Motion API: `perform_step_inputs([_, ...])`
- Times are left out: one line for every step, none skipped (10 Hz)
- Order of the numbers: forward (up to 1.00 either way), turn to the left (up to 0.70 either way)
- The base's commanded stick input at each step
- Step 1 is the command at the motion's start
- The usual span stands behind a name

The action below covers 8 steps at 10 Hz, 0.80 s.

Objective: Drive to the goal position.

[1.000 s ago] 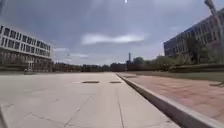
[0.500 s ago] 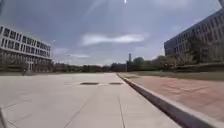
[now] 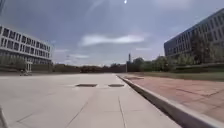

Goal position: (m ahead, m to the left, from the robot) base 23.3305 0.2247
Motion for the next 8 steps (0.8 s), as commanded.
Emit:
perform_step_inputs([1.0, 0.0])
perform_step_inputs([1.0, 0.0])
perform_step_inputs([1.0, 0.0])
perform_step_inputs([1.0, 0.0])
perform_step_inputs([1.0, 0.0])
perform_step_inputs([1.0, 0.0])
perform_step_inputs([1.0, 0.0])
perform_step_inputs([1.0, -0.27])
